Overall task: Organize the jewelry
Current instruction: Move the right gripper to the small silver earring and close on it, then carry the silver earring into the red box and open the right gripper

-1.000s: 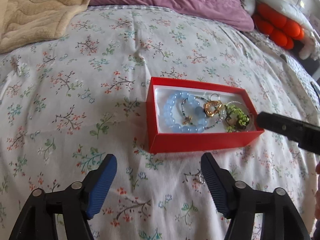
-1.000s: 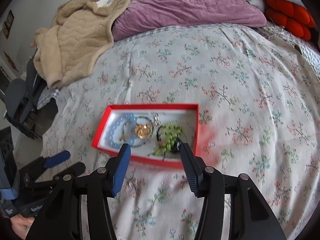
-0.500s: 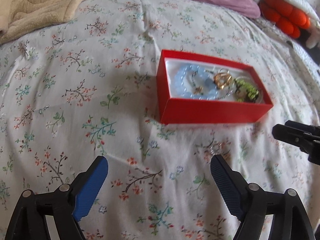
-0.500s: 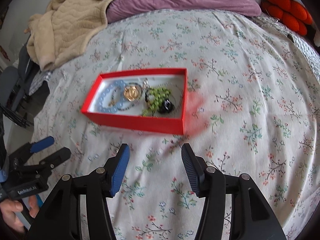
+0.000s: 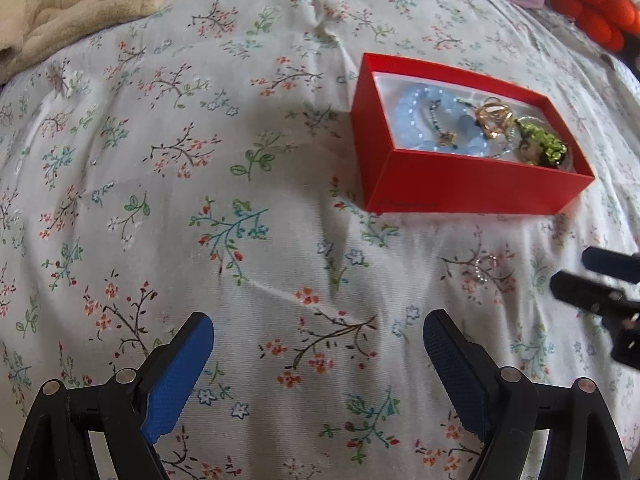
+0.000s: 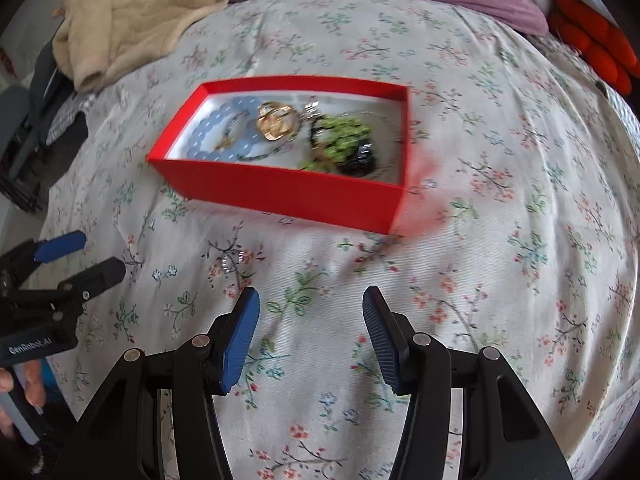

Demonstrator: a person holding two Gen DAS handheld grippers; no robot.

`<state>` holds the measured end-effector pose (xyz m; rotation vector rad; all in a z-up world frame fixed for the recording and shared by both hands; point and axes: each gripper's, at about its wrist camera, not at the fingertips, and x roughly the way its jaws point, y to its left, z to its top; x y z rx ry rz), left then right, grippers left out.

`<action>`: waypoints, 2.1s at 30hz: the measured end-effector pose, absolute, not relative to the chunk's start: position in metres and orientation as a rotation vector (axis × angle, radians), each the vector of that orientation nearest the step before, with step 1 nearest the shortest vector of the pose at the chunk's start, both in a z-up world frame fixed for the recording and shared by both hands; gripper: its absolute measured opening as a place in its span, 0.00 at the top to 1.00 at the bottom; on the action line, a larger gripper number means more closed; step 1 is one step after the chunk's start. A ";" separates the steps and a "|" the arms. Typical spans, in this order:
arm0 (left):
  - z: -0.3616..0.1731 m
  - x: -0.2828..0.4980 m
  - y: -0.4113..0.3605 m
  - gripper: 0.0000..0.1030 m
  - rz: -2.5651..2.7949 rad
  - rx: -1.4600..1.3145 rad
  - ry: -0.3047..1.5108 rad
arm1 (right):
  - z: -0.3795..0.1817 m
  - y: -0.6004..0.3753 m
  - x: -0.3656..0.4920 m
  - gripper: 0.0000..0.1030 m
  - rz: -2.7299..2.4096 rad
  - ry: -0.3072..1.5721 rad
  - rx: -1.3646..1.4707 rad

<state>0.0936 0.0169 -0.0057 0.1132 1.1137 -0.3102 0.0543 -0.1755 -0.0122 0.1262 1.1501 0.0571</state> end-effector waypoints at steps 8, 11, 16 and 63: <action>-0.014 0.091 0.028 0.14 -0.298 0.153 1.125 | -0.032 -0.142 0.061 0.45 0.117 1.191 0.035; -0.018 0.089 0.032 0.14 -0.295 0.175 1.128 | -0.038 -0.133 0.063 0.46 0.129 1.181 0.000; -0.023 0.086 0.035 0.14 -0.304 0.196 1.137 | -0.041 -0.123 0.067 0.57 0.146 1.115 -0.049; -0.021 0.079 0.011 0.14 -0.375 0.247 1.112 | 0.030 -0.161 0.080 0.98 0.172 0.884 0.043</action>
